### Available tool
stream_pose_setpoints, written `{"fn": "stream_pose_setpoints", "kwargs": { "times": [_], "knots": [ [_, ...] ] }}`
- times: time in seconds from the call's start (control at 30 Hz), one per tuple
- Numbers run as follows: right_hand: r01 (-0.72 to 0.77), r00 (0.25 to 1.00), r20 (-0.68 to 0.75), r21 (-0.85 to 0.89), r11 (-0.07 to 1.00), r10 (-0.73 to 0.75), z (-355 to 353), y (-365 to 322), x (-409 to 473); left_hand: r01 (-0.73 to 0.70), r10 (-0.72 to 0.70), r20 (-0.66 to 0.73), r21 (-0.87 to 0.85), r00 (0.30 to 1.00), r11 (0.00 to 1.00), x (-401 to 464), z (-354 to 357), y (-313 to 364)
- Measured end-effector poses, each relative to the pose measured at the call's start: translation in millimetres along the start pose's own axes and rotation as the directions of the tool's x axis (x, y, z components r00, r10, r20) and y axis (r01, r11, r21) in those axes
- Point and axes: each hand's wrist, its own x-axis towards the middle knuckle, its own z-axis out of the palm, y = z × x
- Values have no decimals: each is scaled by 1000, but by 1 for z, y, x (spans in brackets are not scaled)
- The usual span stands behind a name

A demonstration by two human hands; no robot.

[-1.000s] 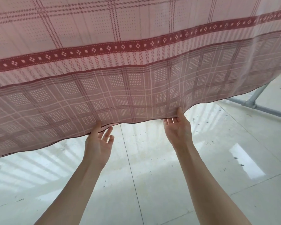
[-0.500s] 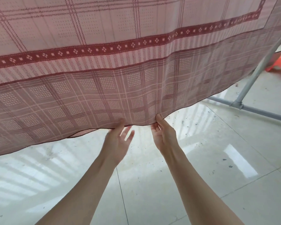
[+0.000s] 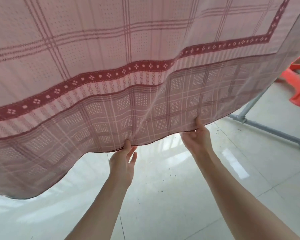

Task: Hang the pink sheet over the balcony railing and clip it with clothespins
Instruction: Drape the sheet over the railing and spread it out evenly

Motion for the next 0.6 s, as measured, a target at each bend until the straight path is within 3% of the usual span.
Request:
{"fn": "stream_pose_setpoints", "kwargs": {
  "times": [0.13, 0.33, 0.47, 0.6],
  "knots": [
    [67, 992, -104, -42, 997, -71, -1, -11, -9, 27, -26, -19, 28, 999, 999, 4, 3, 12],
    [211, 972, -82, -111, 971, -221, 13, -40, -20, 42, -46, 65, 67, 997, 997, 29, -2, 25],
    [338, 920, -162, -132, 932, -356, 26, -66, -41, 121, -124, 30, 80, 992, 989, 25, 2, 34],
    [440, 864, -160, -219, 871, -477, 42, -79, -62, 244, -245, -27, -35, 969, 969, 10, 20, 38]
  ]
}}
